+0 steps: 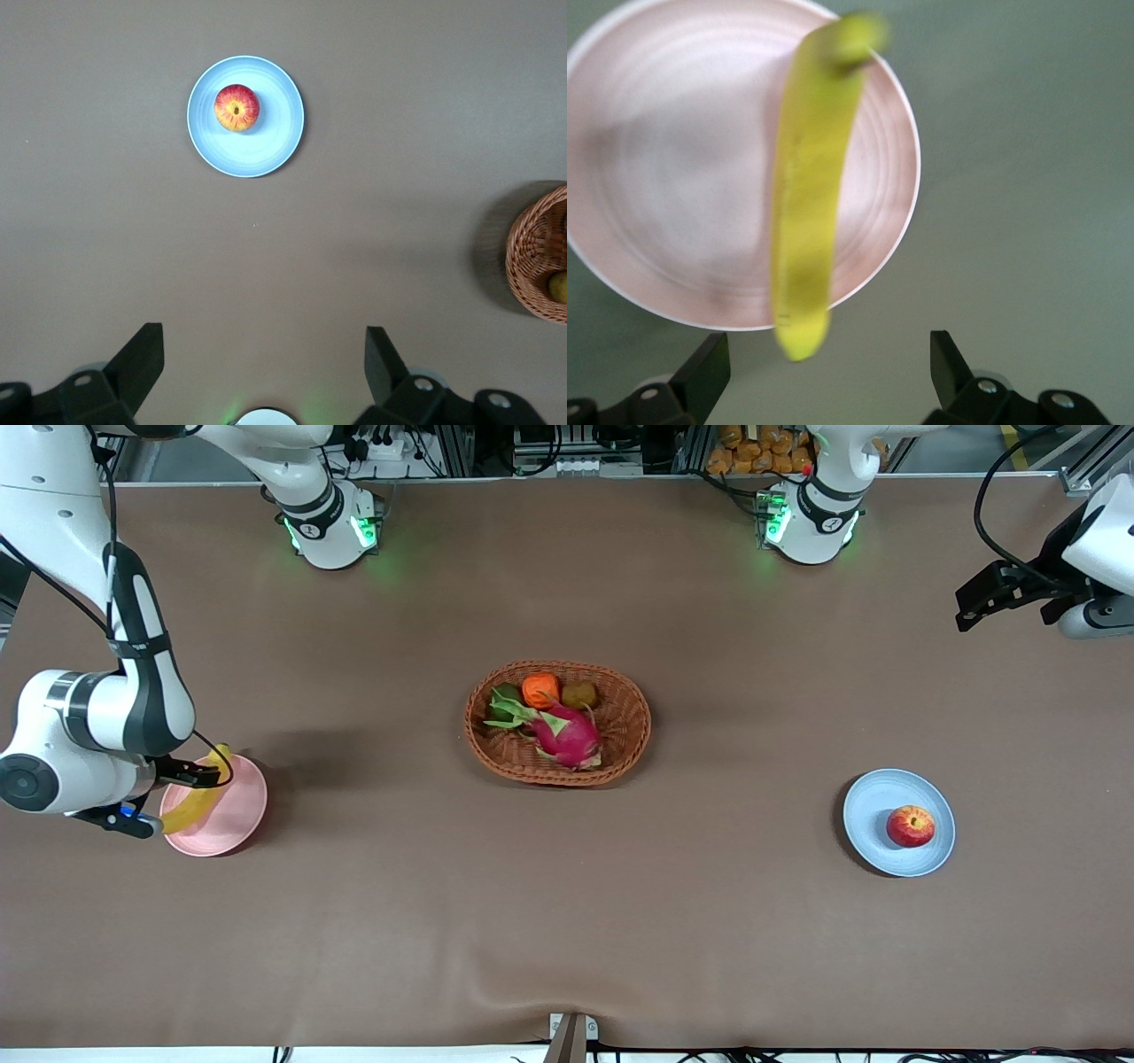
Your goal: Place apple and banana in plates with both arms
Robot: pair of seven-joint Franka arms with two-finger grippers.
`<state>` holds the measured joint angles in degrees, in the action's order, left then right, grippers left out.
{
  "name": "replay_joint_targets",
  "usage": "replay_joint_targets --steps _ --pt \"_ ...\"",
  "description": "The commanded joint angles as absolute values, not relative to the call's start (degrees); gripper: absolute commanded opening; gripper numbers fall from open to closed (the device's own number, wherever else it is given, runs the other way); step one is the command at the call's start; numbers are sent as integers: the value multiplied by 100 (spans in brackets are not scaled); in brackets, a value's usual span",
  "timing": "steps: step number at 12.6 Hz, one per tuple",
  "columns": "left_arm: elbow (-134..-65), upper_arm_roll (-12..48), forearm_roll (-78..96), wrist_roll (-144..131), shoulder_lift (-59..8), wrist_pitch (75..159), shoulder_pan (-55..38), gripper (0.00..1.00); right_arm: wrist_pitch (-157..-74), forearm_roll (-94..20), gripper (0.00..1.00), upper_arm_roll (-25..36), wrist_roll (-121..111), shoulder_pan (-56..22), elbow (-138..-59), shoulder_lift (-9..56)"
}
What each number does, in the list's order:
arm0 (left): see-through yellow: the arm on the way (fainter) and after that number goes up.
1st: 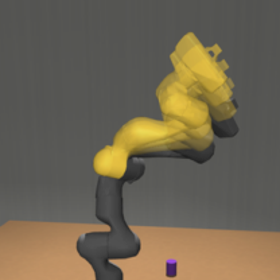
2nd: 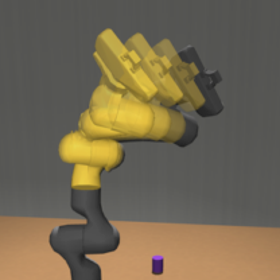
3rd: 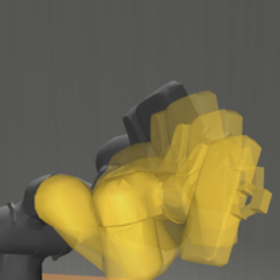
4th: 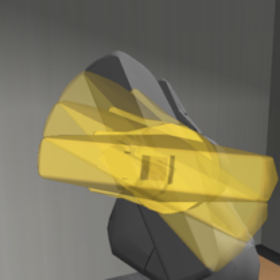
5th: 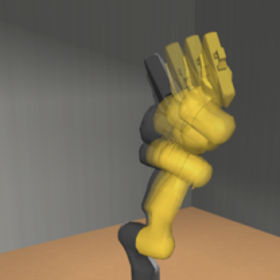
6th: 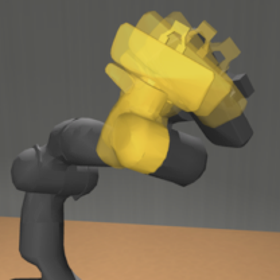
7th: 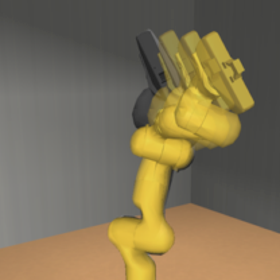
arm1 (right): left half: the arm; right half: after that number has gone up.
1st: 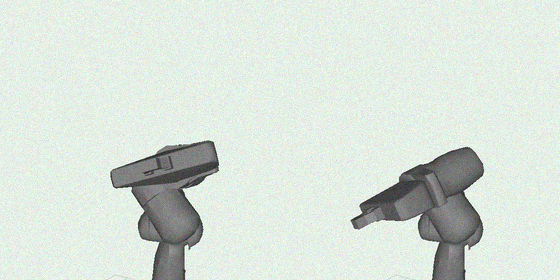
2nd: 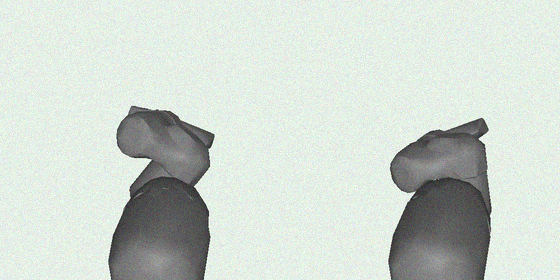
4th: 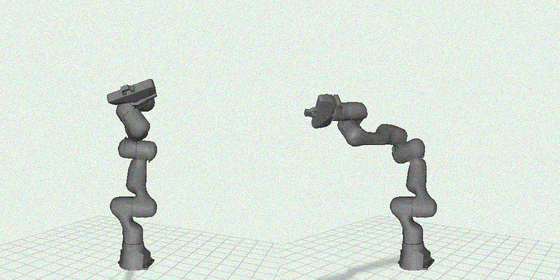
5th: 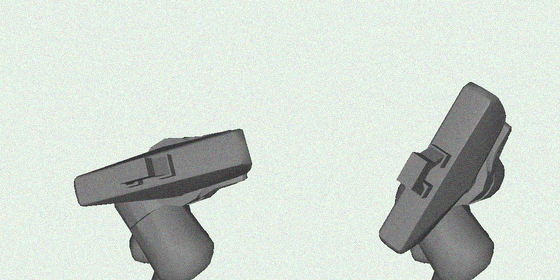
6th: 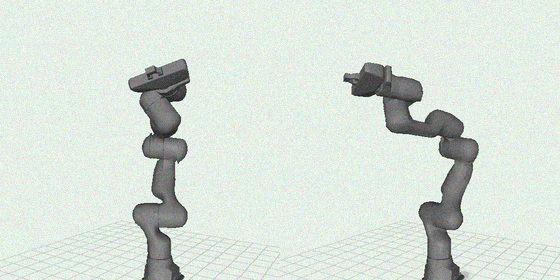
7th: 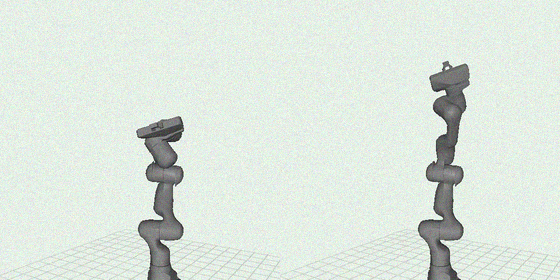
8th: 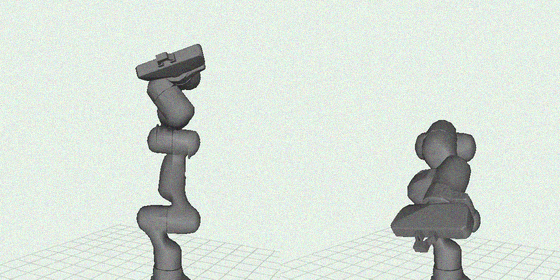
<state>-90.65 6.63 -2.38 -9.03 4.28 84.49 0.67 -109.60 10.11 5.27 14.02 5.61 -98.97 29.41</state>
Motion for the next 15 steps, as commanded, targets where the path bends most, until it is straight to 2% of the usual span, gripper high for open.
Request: replay_joint_targets --steps 1,5,7,9,13,15 --pt "-9070 686 -237 -861 413 8604 105 100 -10907 1134 100 492 1283 536 -9905 2401" --pt "-9062 686 -246 -853 422 8657 105 100 -10846 1055 100 457 643 492 -9914 1620" --pt "-9053 686 -246 -861 387 8666 105 100 -10531 610 100 448 152 510 -9932 1023" --pt "-9027 668 -246 -853 360 8666 114 100 -9786 -16 100 457 228 483 -9932 538" --pt "-8982 677 -246 -844 369 8613 97 100 -9466 -79 100 334 562 168 -9923 -51" --pt "-8982 677 -237 -844 387 8578 97 100 -9318 -88 100 325 825 -26 -9853 -149"
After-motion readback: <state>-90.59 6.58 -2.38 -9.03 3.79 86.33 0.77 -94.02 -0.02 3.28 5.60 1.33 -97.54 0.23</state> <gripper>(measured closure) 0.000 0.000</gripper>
